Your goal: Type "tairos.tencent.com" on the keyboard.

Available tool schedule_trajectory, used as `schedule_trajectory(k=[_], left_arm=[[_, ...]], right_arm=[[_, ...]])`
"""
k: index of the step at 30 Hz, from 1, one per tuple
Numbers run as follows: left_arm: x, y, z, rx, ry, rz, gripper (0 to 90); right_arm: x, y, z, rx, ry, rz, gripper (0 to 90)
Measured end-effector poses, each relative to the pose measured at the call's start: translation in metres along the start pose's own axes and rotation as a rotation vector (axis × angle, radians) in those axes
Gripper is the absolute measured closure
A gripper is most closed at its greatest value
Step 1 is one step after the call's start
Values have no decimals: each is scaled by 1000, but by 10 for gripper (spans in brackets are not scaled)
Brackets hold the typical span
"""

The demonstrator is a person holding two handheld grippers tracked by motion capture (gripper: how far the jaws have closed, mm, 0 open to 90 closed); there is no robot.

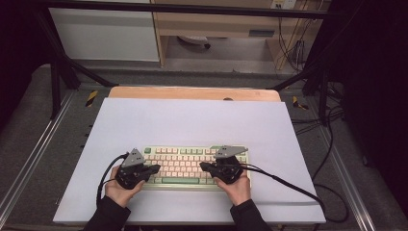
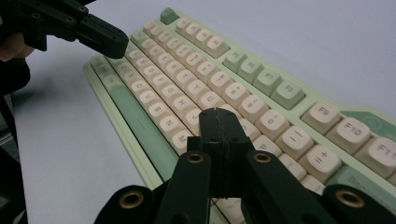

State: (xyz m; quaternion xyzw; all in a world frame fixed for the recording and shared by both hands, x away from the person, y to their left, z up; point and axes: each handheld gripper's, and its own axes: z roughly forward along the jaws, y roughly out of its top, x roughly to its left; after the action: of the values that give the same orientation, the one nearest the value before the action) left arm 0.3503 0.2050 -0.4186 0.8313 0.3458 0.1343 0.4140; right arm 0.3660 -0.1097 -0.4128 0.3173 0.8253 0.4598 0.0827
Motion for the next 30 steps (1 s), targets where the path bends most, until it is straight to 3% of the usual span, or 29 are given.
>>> schedule_trajectory(k=[8, 18, 30], left_arm=[[-11, 8, 12, 14, -10, 25, 900], [-19, 25, 30, 14, -12, 27, 900], [-18, 35, 47, 27, 15, 24, 899]], right_arm=[[-9, -11, -11, 2, -16, 4, 900], [-10, -16, -19, -8, -18, 11, 900], [-10, -18, -22, -12, -23, 9, 900]])
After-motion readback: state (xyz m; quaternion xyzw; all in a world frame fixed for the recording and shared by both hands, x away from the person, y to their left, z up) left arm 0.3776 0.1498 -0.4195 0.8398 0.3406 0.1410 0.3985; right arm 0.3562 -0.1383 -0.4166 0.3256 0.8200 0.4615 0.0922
